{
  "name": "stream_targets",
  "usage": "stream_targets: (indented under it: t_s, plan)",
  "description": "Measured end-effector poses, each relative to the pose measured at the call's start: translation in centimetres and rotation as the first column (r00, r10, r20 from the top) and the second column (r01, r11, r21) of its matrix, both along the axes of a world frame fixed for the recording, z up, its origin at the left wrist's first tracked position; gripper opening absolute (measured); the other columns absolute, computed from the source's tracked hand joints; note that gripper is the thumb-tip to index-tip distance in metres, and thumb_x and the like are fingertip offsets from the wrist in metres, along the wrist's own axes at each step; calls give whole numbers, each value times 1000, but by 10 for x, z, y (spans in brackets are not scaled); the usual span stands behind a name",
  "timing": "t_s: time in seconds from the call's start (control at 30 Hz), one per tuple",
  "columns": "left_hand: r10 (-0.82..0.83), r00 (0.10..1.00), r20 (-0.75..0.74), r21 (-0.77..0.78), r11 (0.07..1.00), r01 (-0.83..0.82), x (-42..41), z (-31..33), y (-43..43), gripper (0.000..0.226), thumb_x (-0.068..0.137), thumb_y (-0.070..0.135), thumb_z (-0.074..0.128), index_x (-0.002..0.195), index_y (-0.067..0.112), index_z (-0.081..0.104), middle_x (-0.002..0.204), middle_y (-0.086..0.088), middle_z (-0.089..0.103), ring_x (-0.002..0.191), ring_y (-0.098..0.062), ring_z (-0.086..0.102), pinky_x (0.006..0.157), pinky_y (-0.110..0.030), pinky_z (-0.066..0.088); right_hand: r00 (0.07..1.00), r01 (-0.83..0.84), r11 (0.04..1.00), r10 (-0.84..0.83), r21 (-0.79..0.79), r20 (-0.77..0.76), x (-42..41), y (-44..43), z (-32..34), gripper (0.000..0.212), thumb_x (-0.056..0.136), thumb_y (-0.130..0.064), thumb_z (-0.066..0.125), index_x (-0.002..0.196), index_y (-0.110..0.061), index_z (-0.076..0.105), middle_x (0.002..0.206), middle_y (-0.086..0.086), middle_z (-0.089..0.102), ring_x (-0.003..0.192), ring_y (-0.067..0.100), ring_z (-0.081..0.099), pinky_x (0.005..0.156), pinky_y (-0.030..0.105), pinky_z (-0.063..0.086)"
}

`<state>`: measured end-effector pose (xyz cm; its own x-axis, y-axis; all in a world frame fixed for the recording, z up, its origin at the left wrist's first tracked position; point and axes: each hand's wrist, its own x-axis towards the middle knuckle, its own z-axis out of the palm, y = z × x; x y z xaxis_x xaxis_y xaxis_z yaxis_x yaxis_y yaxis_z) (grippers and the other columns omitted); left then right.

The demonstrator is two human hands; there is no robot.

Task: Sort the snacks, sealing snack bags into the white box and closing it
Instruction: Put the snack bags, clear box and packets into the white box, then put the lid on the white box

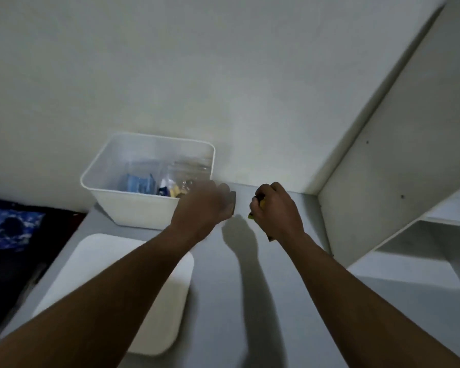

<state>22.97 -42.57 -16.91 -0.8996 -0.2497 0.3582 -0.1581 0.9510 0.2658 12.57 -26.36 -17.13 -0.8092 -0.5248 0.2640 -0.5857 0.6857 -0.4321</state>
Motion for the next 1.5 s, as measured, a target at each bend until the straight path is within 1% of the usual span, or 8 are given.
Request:
stream_targets:
  t_s: [0.2, 0.67, 0.77, 0.87, 1.03, 1.2, 1.37, 1.5]
  plan:
    - [66, 996, -63, 69, 996, -61, 3, 52, -104, 38, 87, 47, 62, 121, 31, 56, 100, 0, 57, 83, -25, 63, 65, -29, 43, 996, -88, 990, 85, -109, -32, -10, -88, 53, 31, 95, -34, 54, 119, -18, 66, 113, 3, 59, 92, 22, 64, 78, 30, 50]
    - [12, 1000, 21, 412, 911, -20, -20, -6, -211, 28, 85, 38, 72, 107, 23, 66, 100, -3, 61, 90, -15, 58, 68, -12, 36, 987, -143, 983, 150, -114, 51, -9, -220, 15, 22, 96, -28, 54, 103, -15, 71, 112, 1, 56, 92, 16, 59, 79, 27, 48]
    - [7, 997, 82, 528, 848, -50, -20, -4, -210, 29, 86, 37, 72, 112, 25, 68, 112, -3, 62, 101, -17, 59, 87, -26, 49, 990, -129, 989, 133, -77, 55, -6, -216, 14, 23, 92, -18, 54, 102, -15, 75, 112, 3, 63, 98, 20, 63, 84, 30, 50]
    - [19, 998, 66, 581, 812, -54, -15, 4, -210, 25, 89, 29, 70, 113, 25, 68, 119, 0, 66, 109, -18, 60, 97, -32, 49, 994, -96, 993, 99, -64, 51, -1, -210, 23, 25, 90, -14, 53, 105, -14, 74, 115, 5, 65, 101, 22, 63, 87, 30, 50]
    - [110, 979, -170, 401, 916, -34, 23, 15, -206, 15, 95, 30, 59, 104, 22, 68, 96, 4, 68, 92, -14, 61, 85, -34, 51, 996, -55, 996, 59, -65, 66, 20, -194, 33, 32, 95, -23, 52, 125, -13, 63, 126, 6, 61, 113, 24, 59, 90, 33, 48]
    - [169, 946, -277, 220, 969, -109, 95, -1, -193, 15, 95, 33, 56, 100, 21, 62, 94, 2, 60, 90, -19, 54, 77, -33, 46, 996, -1, 999, 6, -53, 88, 57, -170, 25, 44, 97, -35, 54, 136, -16, 53, 140, 5, 53, 128, 24, 50, 99, 39, 47]
    - [260, 953, -155, 208, 952, -226, 165, -43, -188, 33, 90, 45, 49, 101, 17, 61, 91, -2, 60, 87, -24, 56, 78, -37, 47, 994, 62, 997, -57, -49, 95, 104, -143, -2, 53, 96, -39, 54, 143, -16, 45, 146, 11, 47, 135, 29, 42, 104, 43, 44]
    - [278, 956, 92, 208, 934, -292, 212, -91, -186, 54, 83, 57, 46, 108, 14, 66, 103, -11, 64, 94, -32, 60, 81, -41, 51, 970, 118, 993, -113, -9, 215, 147, -124, -39, 65, 98, -41, 52, 153, -16, 30, 158, 15, 31, 147, 30, 26, 117, 46, 32]
